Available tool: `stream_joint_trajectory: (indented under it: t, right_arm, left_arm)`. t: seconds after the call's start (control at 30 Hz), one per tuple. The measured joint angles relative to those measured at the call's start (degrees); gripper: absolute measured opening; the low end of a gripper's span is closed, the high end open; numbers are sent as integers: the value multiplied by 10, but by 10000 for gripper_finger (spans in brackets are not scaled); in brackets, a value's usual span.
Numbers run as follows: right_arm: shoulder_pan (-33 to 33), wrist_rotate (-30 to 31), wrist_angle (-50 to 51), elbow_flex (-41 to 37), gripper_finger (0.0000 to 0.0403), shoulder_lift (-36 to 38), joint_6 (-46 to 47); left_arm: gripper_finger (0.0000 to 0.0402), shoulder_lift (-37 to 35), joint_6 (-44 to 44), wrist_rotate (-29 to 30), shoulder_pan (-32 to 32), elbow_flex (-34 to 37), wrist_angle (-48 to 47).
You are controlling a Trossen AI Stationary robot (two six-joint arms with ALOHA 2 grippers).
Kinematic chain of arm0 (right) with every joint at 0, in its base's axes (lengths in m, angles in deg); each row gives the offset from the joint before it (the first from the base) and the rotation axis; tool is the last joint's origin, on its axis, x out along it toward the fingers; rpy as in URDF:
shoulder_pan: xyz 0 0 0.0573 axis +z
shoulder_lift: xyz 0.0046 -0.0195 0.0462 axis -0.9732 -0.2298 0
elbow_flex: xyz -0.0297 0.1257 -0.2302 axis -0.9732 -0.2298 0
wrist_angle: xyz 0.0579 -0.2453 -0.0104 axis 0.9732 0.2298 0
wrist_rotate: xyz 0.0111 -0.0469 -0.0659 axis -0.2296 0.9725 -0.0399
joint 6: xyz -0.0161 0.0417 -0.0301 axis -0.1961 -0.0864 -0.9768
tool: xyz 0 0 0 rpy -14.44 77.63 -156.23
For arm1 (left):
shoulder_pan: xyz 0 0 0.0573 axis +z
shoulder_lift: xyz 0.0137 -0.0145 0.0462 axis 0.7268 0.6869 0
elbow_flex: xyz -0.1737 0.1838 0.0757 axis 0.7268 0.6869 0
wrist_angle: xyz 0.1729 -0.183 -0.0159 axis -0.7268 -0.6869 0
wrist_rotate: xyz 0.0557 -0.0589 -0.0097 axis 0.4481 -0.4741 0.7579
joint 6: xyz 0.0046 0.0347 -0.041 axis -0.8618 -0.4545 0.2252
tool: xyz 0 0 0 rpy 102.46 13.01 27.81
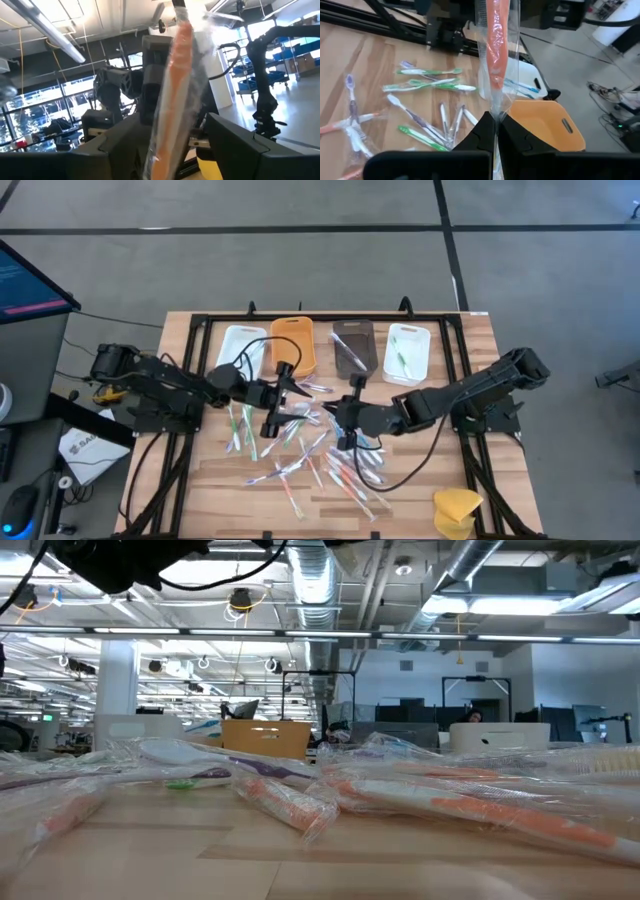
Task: Pick & Place Toothbrushes
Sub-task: Put the orange toothbrush into the yellow bin
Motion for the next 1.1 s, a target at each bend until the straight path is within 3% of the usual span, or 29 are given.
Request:
stream_joint_trajectory:
  t: [0.5,0.7,0.87,1.1]
  right_arm:
    - [-1,-25,17,0,0,1,9]
    - [-10,-50,20,0,18,1,41]
    - [-6,-54,59,0,83,1,51]
    - [-10,-47,134,1,215,30,31]
  left_arm:
    - [47,0,-1,30,0,-3,-15]
    - [38,0,0,39,0,-3,-17]
    - [21,0,2,40,0,-3,-33]
    - [16,-13,-6,77,5,-3,-80]
